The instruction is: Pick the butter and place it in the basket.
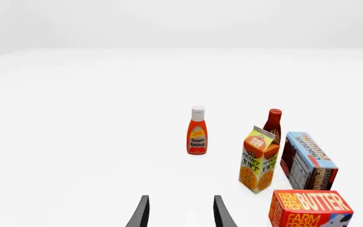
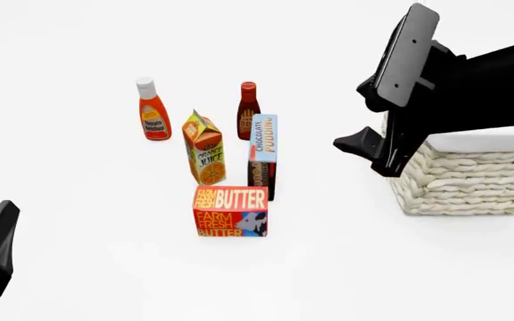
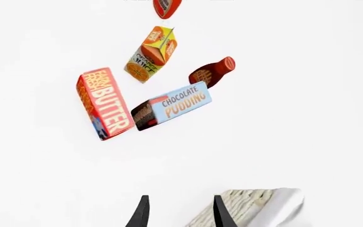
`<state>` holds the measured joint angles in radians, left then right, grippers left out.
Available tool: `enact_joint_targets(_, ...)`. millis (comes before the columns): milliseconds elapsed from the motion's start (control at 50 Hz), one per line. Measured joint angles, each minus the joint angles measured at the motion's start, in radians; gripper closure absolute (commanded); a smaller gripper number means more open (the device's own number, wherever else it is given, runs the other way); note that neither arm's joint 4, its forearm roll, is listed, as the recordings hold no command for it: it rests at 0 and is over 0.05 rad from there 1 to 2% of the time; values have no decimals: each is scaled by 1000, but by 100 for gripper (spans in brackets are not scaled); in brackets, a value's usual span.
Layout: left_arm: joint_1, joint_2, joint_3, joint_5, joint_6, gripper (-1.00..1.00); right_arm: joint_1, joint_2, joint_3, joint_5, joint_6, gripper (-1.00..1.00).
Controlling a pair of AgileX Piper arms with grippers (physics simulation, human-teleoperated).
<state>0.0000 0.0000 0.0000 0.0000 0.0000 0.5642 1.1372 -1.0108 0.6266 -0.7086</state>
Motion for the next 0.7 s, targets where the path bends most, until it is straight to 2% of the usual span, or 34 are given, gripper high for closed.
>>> enact_joint_targets(700, 0, 0, 0, 0, 0, -100, 101, 191, -106, -22, 4, -100)
